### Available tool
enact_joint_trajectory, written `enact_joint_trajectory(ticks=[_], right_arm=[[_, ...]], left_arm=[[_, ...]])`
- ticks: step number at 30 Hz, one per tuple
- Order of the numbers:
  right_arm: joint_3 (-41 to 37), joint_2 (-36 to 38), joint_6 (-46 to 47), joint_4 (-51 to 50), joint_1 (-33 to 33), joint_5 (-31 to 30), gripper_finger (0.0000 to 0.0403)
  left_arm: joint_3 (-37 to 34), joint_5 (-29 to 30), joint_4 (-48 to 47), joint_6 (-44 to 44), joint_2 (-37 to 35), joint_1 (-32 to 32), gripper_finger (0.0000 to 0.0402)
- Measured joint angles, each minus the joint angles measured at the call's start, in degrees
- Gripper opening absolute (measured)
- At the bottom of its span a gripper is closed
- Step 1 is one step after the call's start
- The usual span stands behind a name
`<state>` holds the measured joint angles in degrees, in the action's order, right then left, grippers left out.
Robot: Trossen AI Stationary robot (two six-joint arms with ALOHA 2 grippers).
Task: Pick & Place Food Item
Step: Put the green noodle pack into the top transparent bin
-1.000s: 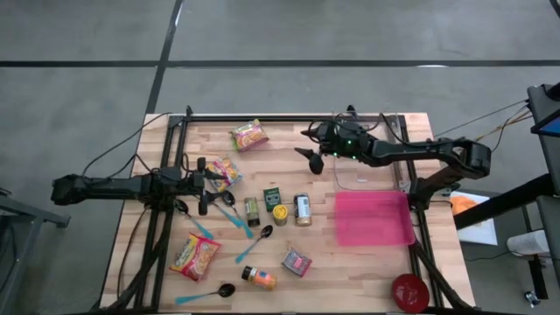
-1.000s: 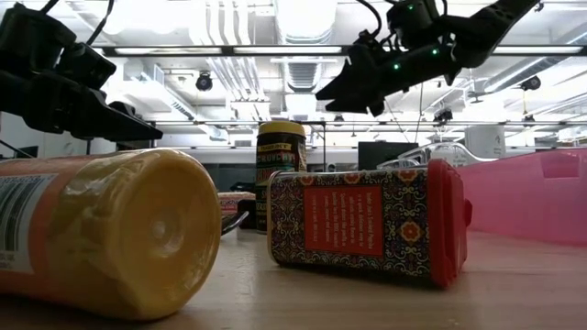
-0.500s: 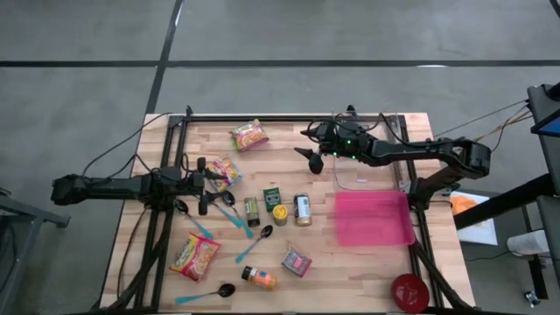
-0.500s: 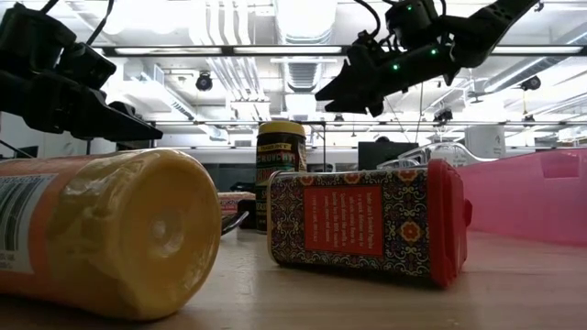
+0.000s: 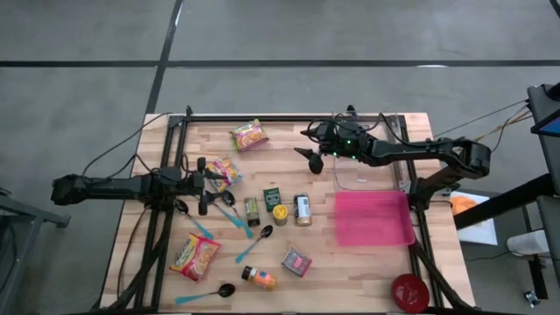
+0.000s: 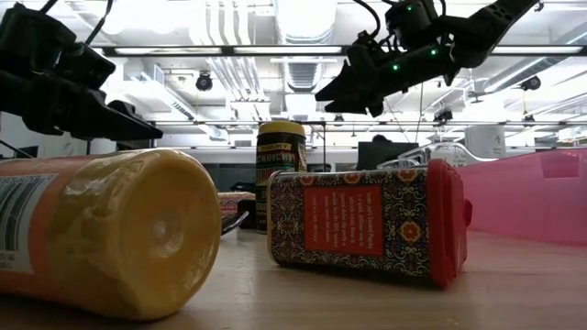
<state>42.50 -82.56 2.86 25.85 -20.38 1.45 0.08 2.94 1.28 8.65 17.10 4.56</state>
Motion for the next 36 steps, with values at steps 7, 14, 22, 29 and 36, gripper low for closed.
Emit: enact_joint_trajectory(ticks=[7,14,22,29,36], right_arm=[[0.0,0.0,0.1,0.0,0.0,0.0,0.0312],[0.0,0.0,0.1,0.0,0.0,0.0,0.0312],[0.0,0.0,0.0,0.0,0.0,0.0,0.0312],[0.0,0.0,0.1,0.0,0.0,0.0,0.0312],[0.0,0.0,0.0,0.0,0.0,0.0,0.0312]], left_arm=[[0.0,0.0,0.1,-11.7,0.0,0.0,0.0244],[0.0,0.6,3.7,-39.5,0.0,0.0,0.0244],[1.3,4.5,-0.3,-40.1,1.5,-0.9,0.0244],[10.7,5.0,-0.8,-23.9,4.1,-0.7,0.0244],[26.2,9.1,-18.3,-21.0,14.3,-0.7,0.0244]])
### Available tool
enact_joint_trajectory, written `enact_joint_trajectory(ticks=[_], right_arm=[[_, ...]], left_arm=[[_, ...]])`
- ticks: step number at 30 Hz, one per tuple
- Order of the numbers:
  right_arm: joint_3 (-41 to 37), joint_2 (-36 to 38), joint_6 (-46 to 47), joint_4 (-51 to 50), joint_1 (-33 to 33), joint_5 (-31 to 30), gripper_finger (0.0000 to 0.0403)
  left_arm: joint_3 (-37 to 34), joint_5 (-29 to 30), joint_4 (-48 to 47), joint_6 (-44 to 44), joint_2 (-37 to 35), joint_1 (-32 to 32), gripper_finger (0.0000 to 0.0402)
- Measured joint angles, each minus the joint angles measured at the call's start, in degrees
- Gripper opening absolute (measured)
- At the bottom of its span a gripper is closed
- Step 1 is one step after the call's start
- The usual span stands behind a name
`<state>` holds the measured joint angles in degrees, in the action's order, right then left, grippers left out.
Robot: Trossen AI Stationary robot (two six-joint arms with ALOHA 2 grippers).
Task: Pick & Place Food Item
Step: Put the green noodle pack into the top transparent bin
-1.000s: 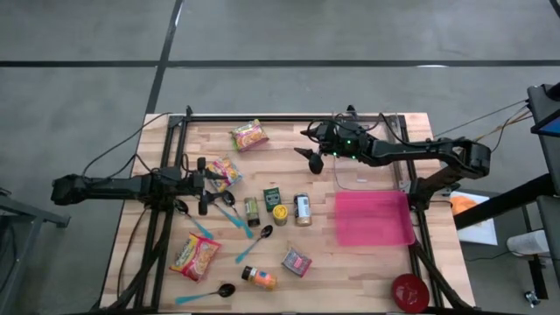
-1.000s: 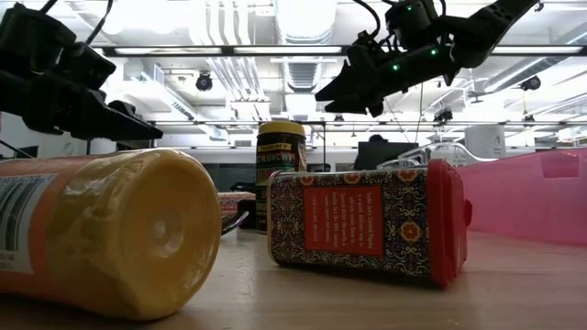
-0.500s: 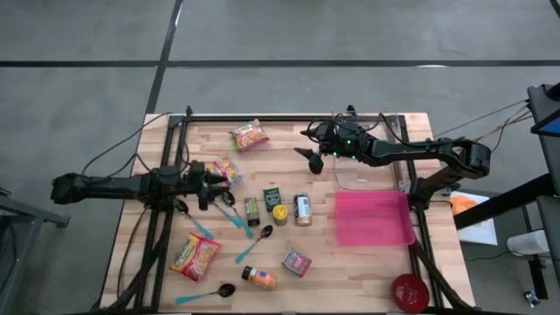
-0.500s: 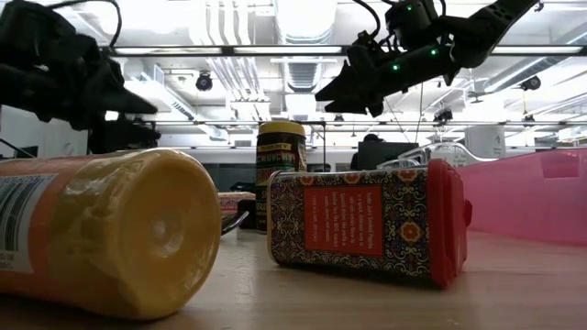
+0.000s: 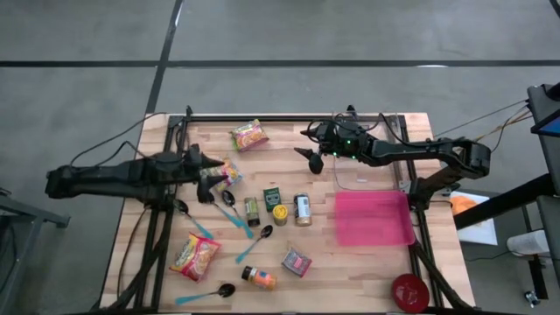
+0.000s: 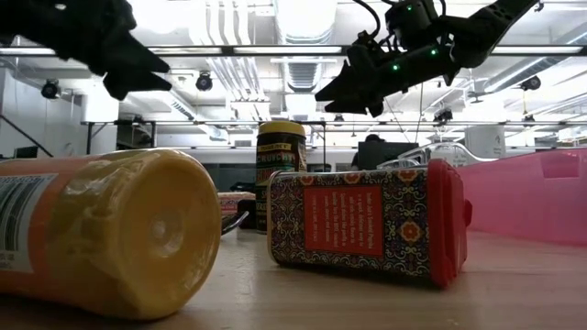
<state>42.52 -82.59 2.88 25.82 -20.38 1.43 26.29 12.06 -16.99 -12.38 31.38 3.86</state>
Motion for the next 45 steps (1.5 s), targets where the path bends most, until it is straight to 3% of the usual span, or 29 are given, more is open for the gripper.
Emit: enact_joint_trajectory(ticks=[6,10,13,15,21,25,33,45], right_arm=[[0.0,0.0,0.1,0.0,0.0,0.0,0.0312],[0.0,0.0,0.1,0.0,0.0,0.0,0.0312],[0.0,0.0,0.0,0.0,0.0,0.0,0.0312],[0.0,0.0,0.1,0.0,0.0,0.0,0.0312],[0.0,0.0,0.0,0.0,0.0,0.0,0.0312],[0.0,0.0,0.0,0.0,0.0,0.0,0.0312],[0.0,0.0,0.0,-0.1,0.0,0.0,0.0312],[0.0,0.0,0.1,-0.1,0.0,0.0,0.0312]], left_arm=[[7.7,7.8,-2.7,-0.6,13.7,1.0,0.0244],[12.4,8.5,-5.5,-1.8,22.4,4.4,0.0244],[15.5,8.1,-8.7,-9.1,28.0,9.4,0.0244],[17.2,5.5,-10.8,-12.7,30.9,13.7,0.0244],[19.5,-10.5,-10.3,-13.1,37.5,25.9,0.0244],[20.7,-16.3,-10.1,-13.2,40.4,32.5,0.0244],[23.1,-17.4,-9.6,-13.6,44.9,40.6,0.0244],[32.9,-17.5,-12.0,-6.7,60.0,41.1,0.0244]])
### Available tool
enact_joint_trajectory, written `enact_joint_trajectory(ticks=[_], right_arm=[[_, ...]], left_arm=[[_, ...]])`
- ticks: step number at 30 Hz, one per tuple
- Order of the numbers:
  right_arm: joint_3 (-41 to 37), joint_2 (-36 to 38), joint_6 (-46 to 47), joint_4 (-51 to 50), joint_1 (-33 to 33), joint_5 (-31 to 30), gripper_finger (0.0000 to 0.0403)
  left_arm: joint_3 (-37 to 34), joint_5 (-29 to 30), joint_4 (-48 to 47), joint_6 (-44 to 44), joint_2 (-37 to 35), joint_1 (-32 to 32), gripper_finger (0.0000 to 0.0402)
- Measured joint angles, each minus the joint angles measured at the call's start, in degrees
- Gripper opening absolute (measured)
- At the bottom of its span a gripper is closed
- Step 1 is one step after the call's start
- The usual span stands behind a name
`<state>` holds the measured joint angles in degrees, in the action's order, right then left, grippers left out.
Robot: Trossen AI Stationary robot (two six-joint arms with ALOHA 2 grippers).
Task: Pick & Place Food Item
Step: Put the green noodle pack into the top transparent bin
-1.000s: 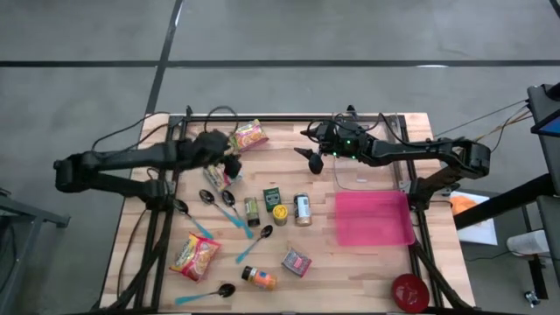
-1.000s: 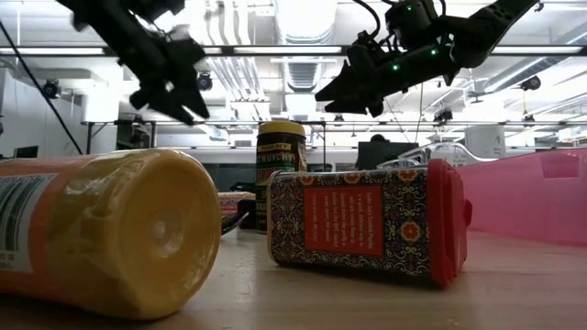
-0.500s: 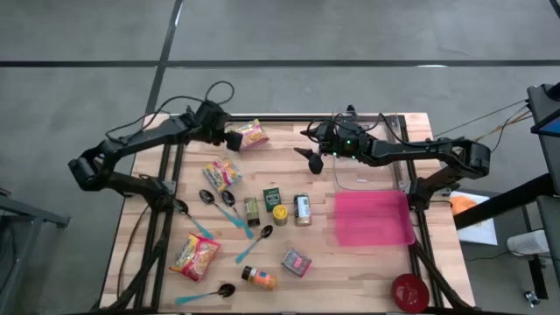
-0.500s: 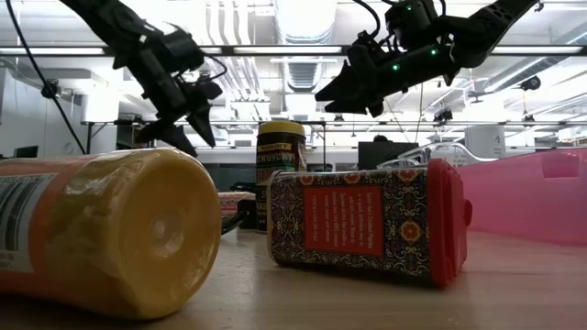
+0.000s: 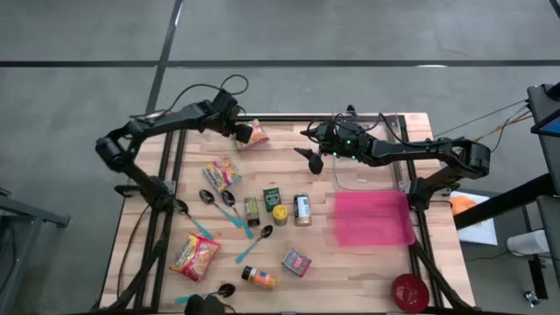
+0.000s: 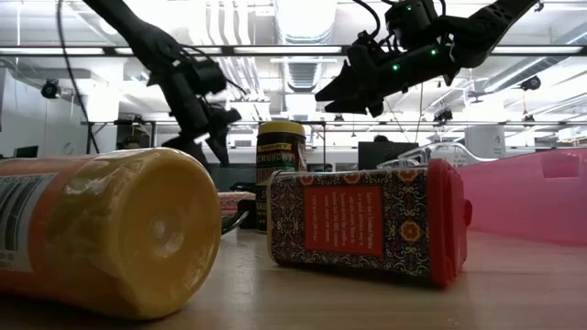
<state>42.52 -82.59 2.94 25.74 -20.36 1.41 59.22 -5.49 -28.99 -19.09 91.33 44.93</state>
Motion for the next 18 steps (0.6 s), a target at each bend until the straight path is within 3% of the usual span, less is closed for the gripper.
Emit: enact_joint_trajectory(ticks=[9,18], right_arm=[[0.0,0.0,0.0,0.0,0.0,0.0,0.0312],[0.0,0.0,0.0,0.0,0.0,0.0,0.0312]], left_arm=[[2.4,-1.3,-1.0,-2.1,8.1,0.0,0.0248],[2.4,-1.6,-0.6,-1.9,8.3,0.1,0.0324]])
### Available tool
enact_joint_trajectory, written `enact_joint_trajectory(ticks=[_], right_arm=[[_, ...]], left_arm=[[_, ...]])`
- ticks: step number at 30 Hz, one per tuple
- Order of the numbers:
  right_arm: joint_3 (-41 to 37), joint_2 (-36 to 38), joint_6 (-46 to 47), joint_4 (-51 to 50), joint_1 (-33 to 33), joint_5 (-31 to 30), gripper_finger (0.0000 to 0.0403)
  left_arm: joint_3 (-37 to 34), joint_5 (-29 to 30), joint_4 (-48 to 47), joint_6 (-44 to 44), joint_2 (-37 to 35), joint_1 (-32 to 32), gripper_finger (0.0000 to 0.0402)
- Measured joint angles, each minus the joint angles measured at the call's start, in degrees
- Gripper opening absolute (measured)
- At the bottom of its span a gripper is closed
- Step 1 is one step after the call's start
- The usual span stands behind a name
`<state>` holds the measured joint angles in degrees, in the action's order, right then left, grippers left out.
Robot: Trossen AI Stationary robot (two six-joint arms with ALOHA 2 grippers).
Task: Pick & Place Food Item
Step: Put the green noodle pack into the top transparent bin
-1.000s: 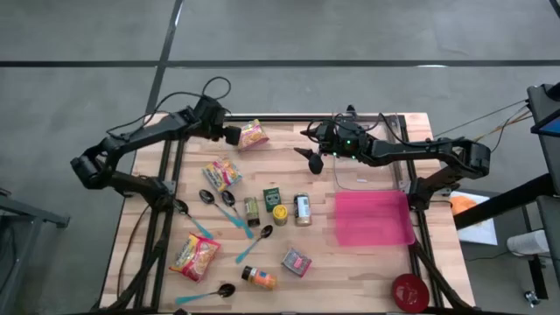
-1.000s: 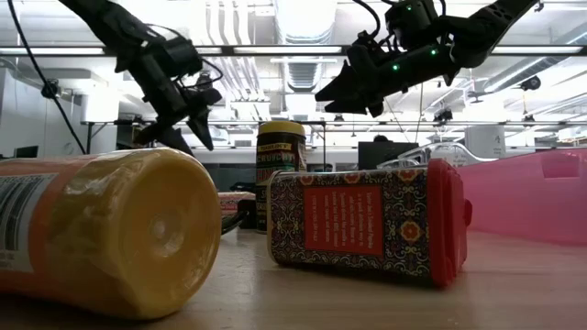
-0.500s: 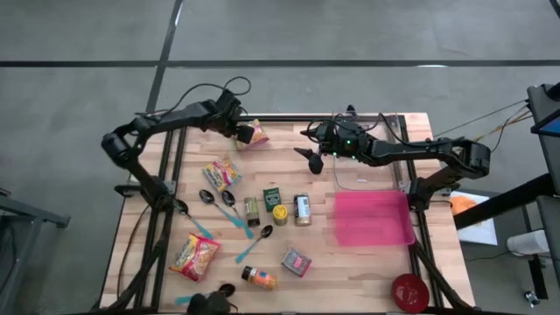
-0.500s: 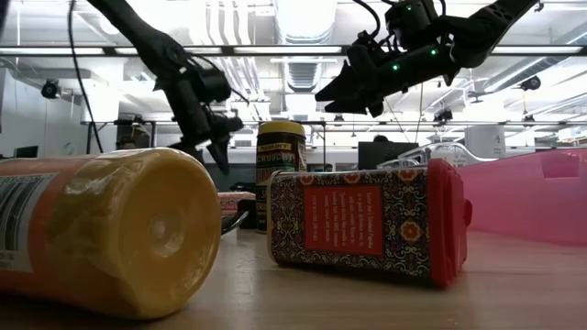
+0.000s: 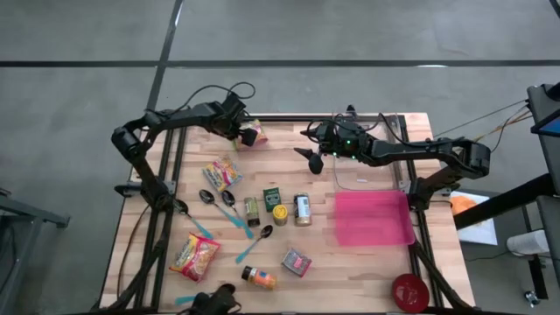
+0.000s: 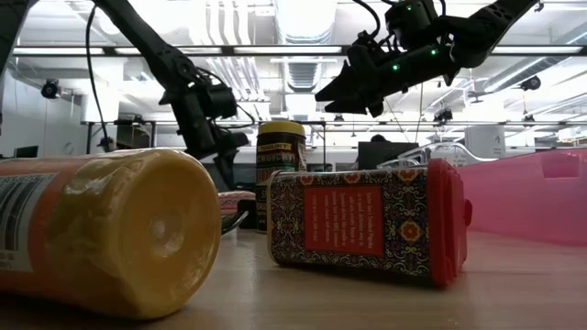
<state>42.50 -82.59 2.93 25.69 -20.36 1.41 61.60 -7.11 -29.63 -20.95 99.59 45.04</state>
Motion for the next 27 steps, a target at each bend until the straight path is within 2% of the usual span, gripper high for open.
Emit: enact_joint_trajectory(ticks=[5,15,27], right_arm=[[0.0,0.0,0.0,-0.2,0.0,0.0,0.0312],[0.0,0.0,-0.1,-0.2,0.0,0.0,0.0312],[0.0,0.0,0.0,-0.2,0.0,0.0,0.0312]], left_arm=[[0.0,0.3,0.6,1.0,0.1,-0.1,0.0345],[0.0,1.7,5.4,1.0,2.3,-0.8,0.0347],[0.0,1.6,8.5,1.6,3.3,-7.8,0.0347]])
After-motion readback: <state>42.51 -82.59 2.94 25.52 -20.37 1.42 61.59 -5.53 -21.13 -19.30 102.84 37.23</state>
